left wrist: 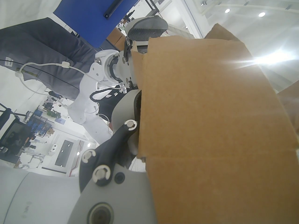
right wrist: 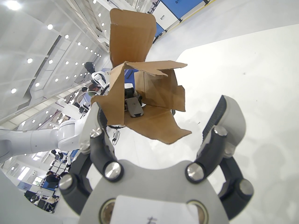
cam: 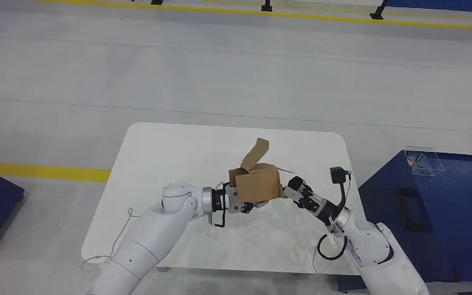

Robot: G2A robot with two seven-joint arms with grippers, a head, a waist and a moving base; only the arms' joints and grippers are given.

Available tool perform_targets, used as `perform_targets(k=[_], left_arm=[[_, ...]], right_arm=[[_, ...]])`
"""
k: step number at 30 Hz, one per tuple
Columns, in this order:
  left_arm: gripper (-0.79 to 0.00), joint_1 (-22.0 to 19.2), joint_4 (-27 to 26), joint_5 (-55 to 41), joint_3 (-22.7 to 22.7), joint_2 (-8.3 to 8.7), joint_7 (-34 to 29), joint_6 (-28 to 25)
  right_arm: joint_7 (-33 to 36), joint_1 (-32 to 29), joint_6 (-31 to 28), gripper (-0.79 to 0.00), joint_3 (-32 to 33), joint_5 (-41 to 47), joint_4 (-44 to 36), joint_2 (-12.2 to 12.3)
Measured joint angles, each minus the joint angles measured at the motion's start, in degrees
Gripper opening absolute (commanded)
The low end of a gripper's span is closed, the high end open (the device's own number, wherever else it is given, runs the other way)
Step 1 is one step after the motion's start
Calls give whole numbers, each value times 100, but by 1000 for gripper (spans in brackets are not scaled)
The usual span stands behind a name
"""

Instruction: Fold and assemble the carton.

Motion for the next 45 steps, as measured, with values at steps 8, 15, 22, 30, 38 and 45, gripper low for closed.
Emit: perform_targets(k=[8,15,22,30,38,45], left_arm=[[-785,30,-123,199,-79,15,-297,-500],[-785,57,-212,450,-108,37,-480,-1006],[-785,61,-224,463,-103,38,-468,-1010],[-785,7,-622,1291,15,103,-565,-917],[-785,-59,-483,1378,25,98,-863,-1079],[-785,-103,-388,1364,82,63,-1038,-1171]], right_arm=[[73,78,298,0,258,364,215,16],[77,95,415,0,284,368,224,18],[51,62,479,0,276,294,169,14],[41,89,643,0,297,-20,176,11],[4,120,665,0,147,-264,217,-20],[37,193,765,0,25,-410,320,-46]])
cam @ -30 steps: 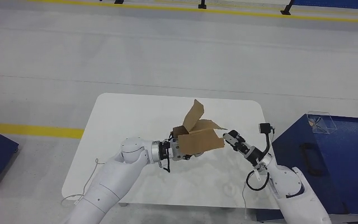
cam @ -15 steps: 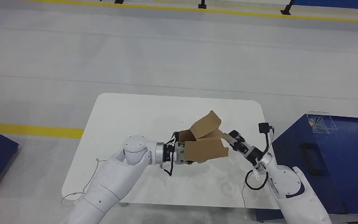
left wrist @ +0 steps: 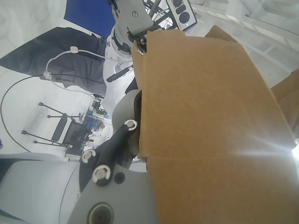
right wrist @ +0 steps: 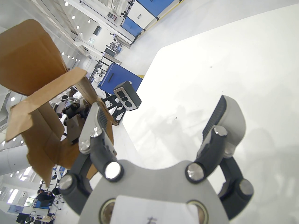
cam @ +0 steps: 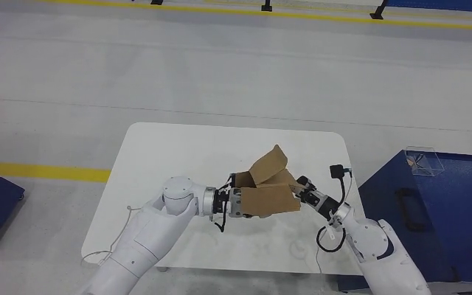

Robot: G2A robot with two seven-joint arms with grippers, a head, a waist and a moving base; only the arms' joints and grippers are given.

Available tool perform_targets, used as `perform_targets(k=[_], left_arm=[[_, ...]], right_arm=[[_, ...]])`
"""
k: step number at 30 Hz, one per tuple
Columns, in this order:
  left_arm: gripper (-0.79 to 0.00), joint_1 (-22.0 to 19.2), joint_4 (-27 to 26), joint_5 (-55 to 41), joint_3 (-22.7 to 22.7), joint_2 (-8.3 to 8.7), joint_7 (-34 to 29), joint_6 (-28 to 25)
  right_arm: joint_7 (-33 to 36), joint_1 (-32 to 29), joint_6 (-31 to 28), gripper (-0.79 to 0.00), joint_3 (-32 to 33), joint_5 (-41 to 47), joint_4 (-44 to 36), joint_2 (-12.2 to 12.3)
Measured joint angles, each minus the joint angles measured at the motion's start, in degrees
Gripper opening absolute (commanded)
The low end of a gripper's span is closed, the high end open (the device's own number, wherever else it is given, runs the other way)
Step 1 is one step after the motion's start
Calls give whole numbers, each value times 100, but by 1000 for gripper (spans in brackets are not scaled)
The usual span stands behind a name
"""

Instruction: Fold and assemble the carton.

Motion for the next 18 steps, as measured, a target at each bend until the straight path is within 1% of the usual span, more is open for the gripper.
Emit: perform_targets(k=[6,11,13,18], left_arm=[[-785,-20,-71,174,80,-7,-249,-158],[-785,-17,-95,250,117,-18,-255,-182],[-785,-21,-76,249,99,-18,-242,-191],[-785,7,-59,298,7,4,-101,-202]], right_arm=[[-42,99,63,0,-176,-73,86,-42],[-68,123,50,0,-298,-171,95,-70],[-117,122,28,0,-259,-161,112,-71],[-221,33,-120,0,85,144,85,-39]])
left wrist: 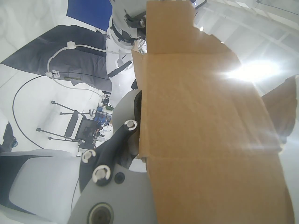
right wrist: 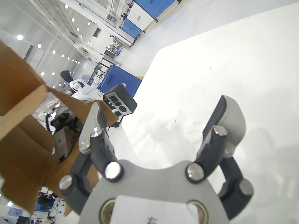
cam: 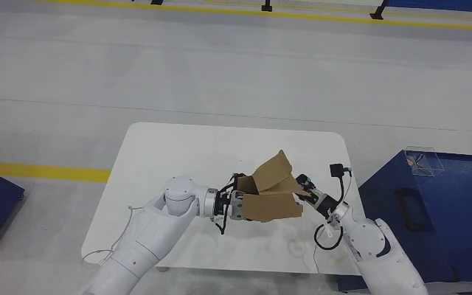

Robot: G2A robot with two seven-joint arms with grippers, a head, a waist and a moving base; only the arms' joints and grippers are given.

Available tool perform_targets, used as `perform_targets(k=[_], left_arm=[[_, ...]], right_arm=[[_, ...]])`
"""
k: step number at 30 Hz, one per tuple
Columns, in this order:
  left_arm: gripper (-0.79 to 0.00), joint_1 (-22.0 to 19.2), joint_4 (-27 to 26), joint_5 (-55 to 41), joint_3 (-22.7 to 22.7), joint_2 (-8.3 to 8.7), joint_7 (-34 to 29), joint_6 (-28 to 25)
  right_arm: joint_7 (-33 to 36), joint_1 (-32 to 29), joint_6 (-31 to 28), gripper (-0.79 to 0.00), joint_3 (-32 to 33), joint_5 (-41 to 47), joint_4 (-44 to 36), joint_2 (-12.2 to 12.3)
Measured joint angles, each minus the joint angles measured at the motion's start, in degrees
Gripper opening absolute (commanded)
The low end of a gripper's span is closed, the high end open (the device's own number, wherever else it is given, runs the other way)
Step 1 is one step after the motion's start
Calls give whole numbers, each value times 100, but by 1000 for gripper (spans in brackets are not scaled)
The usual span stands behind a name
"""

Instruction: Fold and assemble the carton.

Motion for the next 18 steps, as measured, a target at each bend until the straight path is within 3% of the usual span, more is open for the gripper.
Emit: perform_targets(k=[9,18], left_arm=[[-785,66,-94,155,-42,17,298,90],[-785,111,-291,432,-7,16,635,106]], right_arm=[[-10,-520,-447,0,600,329,-579,71],[250,-437,-88,0,285,-56,-593,41]])
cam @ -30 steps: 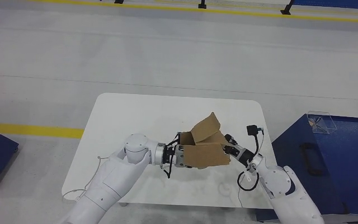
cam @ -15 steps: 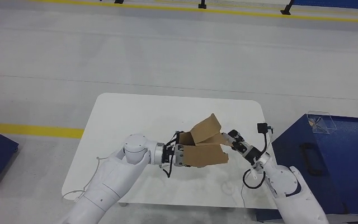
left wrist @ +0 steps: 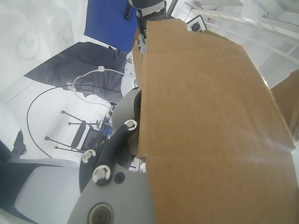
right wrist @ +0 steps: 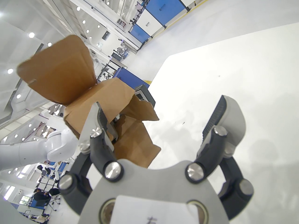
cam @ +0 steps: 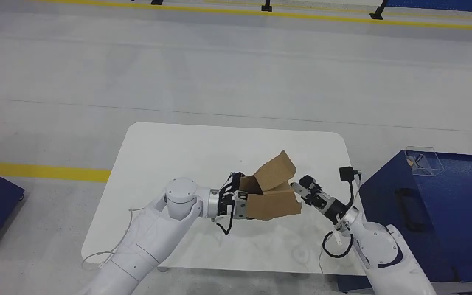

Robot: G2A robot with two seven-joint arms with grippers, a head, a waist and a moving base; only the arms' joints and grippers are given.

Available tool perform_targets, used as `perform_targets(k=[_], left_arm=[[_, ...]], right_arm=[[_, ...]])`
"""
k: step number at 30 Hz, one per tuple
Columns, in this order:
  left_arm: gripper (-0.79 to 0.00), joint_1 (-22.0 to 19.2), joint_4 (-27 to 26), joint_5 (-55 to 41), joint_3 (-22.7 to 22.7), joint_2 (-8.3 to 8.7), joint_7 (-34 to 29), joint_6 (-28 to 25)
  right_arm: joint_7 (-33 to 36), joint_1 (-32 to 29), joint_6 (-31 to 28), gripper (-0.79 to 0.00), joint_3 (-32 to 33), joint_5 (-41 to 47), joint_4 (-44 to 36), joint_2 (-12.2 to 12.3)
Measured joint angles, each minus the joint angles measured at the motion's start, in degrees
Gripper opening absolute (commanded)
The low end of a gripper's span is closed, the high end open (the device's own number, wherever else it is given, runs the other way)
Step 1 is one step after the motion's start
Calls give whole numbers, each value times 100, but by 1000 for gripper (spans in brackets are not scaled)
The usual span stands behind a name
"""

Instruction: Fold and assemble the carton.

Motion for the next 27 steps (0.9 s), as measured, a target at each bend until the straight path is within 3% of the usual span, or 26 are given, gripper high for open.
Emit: perform_targets(k=[27], left_arm=[[-785,67,-257,570,35,-25,705,-19]], right_arm=[[108,131,-35,0,-216,22,186,-52]])
